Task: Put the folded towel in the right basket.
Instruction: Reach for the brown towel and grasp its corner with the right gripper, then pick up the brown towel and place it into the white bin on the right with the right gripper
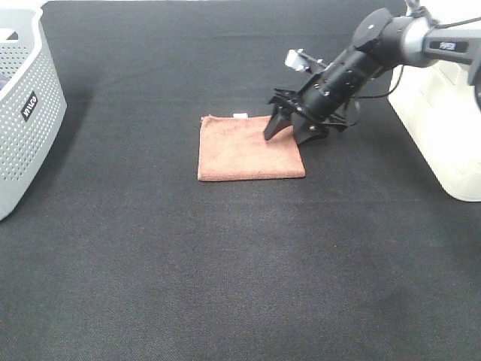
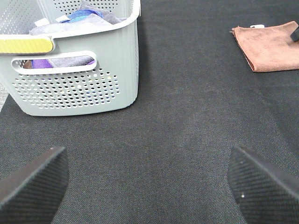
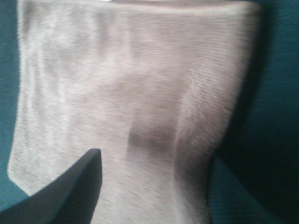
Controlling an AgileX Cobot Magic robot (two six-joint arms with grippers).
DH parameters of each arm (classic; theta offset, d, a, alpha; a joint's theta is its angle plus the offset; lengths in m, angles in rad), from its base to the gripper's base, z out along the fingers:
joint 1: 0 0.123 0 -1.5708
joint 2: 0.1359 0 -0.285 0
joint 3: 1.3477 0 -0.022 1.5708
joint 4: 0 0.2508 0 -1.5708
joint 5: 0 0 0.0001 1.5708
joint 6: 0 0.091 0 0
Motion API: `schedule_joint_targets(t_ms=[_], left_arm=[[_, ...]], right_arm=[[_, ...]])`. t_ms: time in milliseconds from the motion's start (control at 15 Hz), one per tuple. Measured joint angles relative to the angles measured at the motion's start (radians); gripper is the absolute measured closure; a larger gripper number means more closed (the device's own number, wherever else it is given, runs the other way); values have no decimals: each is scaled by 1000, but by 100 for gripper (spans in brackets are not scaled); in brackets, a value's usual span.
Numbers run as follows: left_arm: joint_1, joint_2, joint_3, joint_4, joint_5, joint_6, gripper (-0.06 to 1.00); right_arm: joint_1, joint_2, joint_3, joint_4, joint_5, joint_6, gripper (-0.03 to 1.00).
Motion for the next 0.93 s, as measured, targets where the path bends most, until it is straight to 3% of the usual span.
schedule_joint_targets(t_ms=[133,333,400,533,933], left_arm=[[0,0,0,0,0,0,7],[0,0,0,0,0,0,7],[0,0,0,0,0,0,7],[0,0,0,0,0,0,7],[0,0,0,0,0,0,7]], right_arm=[[11,7,-2,13,-5,0,44],[29,13,-4,13,-27,-2,85],[31,13,-14,12,-24,-4,93],[32,15,-34,10,-11,-6,93],[57,15,-333,-33,233,-1,93]])
